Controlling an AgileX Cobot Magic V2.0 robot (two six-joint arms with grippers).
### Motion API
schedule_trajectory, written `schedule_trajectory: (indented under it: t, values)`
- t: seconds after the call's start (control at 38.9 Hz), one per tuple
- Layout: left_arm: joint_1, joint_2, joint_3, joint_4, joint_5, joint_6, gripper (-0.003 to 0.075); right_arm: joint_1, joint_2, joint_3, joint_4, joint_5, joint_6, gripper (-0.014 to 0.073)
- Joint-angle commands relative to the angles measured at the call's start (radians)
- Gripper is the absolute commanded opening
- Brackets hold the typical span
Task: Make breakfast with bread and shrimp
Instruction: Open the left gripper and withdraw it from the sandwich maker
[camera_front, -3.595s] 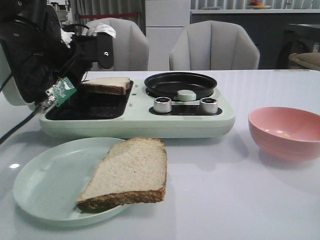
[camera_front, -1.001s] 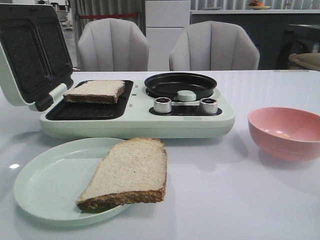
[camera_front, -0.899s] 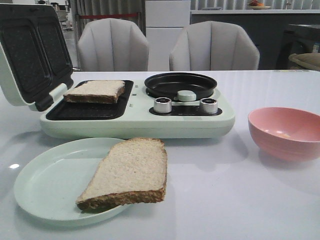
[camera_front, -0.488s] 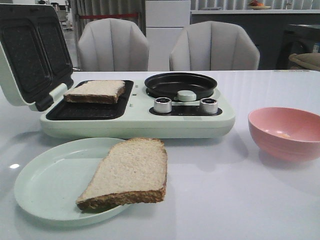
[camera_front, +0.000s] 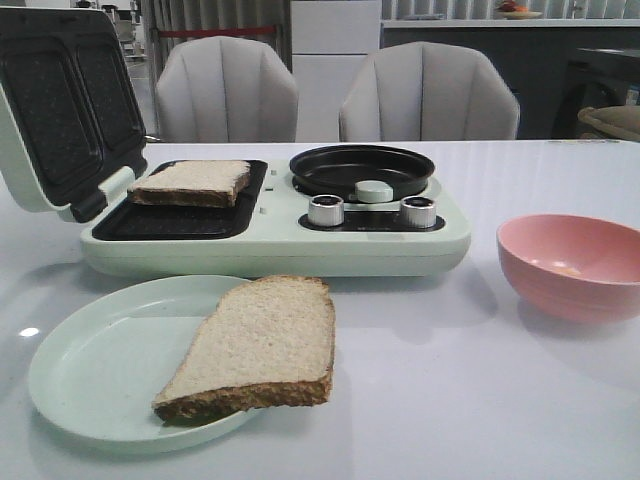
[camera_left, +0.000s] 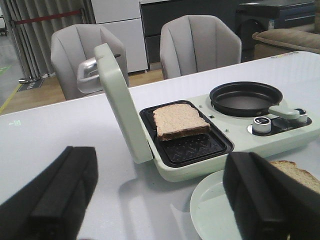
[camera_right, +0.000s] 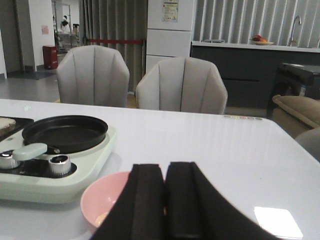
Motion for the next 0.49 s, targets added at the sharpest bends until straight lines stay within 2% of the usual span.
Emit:
schedule_trajectory:
  t: [0.0,0.28,0.46]
  values:
    - [-0.008,0.012,-0.026,-0.009,-0.088,-0.012,0.0563,-0.004,-0.014,-0.065,0.033,-0.062,-0.002,0.0147]
    - [-0.008,0.012,-0.026,-0.009,-0.088,-0.012,0.0563,-0.004,0.214,-0.406,0.045,0.362,-0.003,0.0147]
    - [-0.008,0.012,-0.026,-0.009,-0.090,-0.012,0.0563,-0.004,0.314,-0.426,0.045,0.414,-0.003,0.0147]
